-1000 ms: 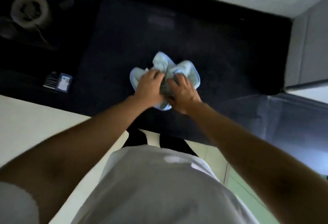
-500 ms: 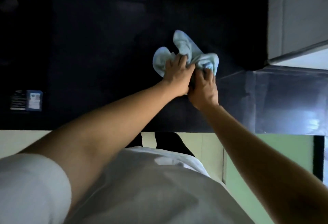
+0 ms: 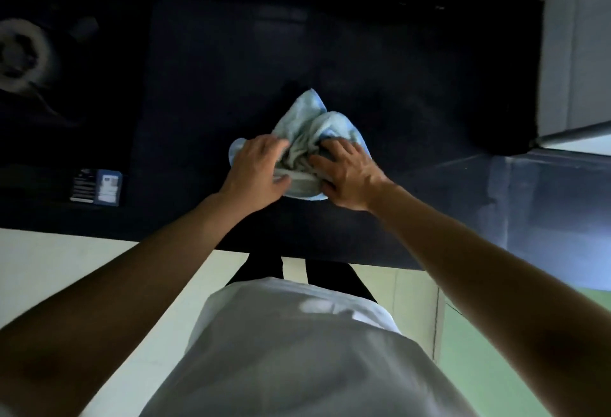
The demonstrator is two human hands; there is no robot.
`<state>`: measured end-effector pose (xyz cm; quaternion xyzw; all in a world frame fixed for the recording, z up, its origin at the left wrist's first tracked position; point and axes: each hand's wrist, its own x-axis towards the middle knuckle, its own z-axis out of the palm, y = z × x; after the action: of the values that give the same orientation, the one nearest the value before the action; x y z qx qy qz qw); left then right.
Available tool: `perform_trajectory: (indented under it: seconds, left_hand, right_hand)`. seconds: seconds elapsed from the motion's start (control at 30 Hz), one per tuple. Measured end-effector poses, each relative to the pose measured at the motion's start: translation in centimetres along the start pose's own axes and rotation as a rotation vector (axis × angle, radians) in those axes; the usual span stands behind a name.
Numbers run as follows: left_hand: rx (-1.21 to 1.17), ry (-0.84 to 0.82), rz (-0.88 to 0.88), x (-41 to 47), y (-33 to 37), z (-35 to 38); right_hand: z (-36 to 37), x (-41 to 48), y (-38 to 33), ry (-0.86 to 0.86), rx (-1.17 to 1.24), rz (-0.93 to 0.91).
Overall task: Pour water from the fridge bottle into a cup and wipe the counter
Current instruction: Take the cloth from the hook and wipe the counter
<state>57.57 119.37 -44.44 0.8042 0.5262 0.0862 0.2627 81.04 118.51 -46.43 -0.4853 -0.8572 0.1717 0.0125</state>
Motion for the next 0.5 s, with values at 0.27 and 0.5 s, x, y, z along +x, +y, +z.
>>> perform_trajectory:
  seconds: [0.27, 0.5]
  left_hand:
    - [0.112, -0.030, -0.358, -4.8, -1.9, 0.0]
    - [0.183, -0.024, -0.558, -8.6, -5.1, -1.7]
  right_hand:
    - [-1.4, 0.9, 2.3, 0.205, 0.192, 0.877]
    - [0.6, 6.3, -8.1, -0.102, -0.109, 0.210]
